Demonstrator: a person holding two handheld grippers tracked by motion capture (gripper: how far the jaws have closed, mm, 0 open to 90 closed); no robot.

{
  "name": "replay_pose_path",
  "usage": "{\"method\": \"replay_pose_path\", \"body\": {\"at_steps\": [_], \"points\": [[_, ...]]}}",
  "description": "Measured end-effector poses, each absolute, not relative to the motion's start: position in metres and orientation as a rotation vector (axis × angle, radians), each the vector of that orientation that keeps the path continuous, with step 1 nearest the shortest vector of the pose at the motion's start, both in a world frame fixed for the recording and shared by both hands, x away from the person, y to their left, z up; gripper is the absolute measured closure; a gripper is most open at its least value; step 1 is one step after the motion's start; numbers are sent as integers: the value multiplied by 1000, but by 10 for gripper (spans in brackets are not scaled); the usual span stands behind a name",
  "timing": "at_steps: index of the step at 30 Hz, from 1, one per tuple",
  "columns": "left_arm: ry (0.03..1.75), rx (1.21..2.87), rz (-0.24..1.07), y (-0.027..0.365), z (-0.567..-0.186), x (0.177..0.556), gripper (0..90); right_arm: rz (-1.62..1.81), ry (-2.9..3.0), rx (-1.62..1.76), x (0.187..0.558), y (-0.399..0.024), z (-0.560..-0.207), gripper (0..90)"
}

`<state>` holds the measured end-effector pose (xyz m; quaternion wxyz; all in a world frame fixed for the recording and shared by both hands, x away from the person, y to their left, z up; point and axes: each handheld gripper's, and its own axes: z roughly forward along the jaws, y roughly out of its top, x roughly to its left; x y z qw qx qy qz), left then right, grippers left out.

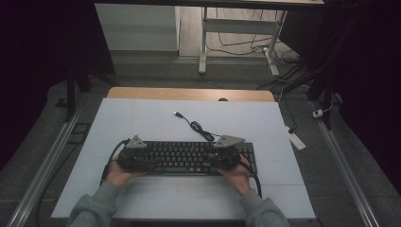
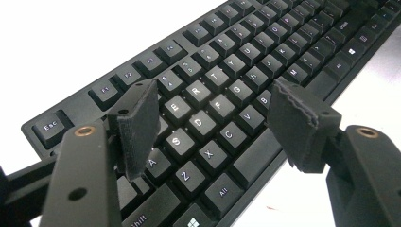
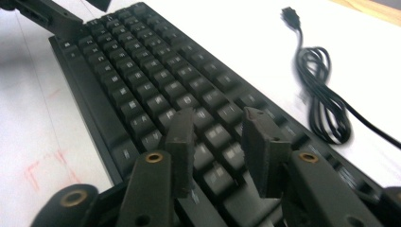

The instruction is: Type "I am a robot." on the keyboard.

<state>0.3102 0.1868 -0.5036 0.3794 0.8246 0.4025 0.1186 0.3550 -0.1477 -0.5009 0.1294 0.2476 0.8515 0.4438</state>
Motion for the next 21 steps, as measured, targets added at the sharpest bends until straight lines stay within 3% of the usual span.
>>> {"method": "replay_pose_path", "body": {"at_steps": [21], "points": [[1052,2089,306,191,-504,312,347,1257,2422,786,338,-197,-501,567]]}}
